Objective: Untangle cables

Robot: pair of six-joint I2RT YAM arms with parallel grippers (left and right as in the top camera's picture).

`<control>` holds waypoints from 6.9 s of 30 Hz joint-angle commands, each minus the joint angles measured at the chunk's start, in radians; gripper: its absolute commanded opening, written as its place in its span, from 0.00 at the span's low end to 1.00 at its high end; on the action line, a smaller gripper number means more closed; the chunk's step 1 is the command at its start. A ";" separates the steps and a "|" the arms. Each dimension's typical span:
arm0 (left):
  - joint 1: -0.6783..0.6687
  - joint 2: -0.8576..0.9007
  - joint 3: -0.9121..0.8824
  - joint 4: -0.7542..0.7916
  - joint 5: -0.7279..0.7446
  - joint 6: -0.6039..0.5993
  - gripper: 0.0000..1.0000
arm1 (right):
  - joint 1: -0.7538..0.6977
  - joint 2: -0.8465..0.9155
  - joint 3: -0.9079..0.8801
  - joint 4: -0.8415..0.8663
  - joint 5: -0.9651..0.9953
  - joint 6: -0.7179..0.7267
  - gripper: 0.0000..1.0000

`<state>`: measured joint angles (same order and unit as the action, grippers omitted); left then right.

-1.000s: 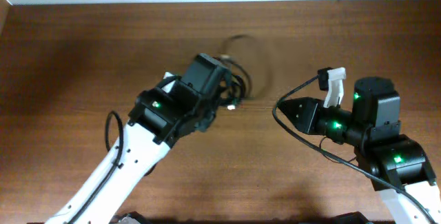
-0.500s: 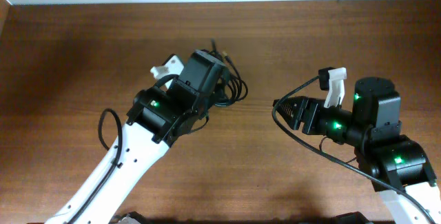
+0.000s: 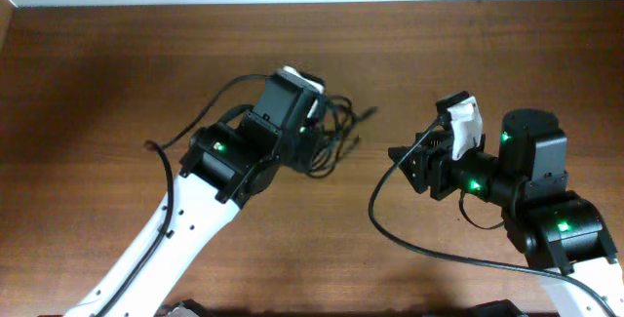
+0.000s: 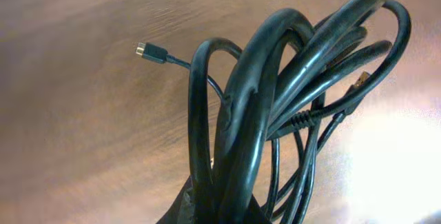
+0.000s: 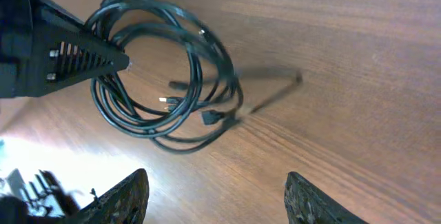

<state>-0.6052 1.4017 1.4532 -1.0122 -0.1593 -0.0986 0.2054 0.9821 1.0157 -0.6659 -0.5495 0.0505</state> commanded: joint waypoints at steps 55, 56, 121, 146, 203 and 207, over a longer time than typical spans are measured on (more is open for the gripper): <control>0.051 -0.002 0.008 0.177 0.079 0.103 0.00 | -0.003 0.141 0.013 -0.195 -0.045 -0.437 0.04; 0.064 -0.001 0.008 0.171 0.079 0.072 0.00 | -0.003 0.140 0.013 -0.195 -0.044 -0.410 0.04; 0.137 -0.001 0.008 0.071 0.536 0.558 0.00 | -0.005 -0.015 0.013 -0.040 -0.070 -0.148 0.89; -0.031 -0.001 0.008 -0.018 0.721 1.170 0.00 | -0.003 -0.014 0.013 -0.014 -0.269 -0.413 0.98; 0.298 -0.213 0.008 0.135 0.590 0.308 0.99 | -0.005 -0.015 0.013 0.306 -0.543 -0.098 0.04; 0.310 -0.226 0.008 0.121 0.644 0.318 0.99 | -0.005 -0.015 0.013 0.338 -0.576 -0.093 0.04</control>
<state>-0.3069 1.1931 1.4513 -0.8829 0.4225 0.2420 0.2035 0.9779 1.0245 -0.3439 -1.0470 -0.0795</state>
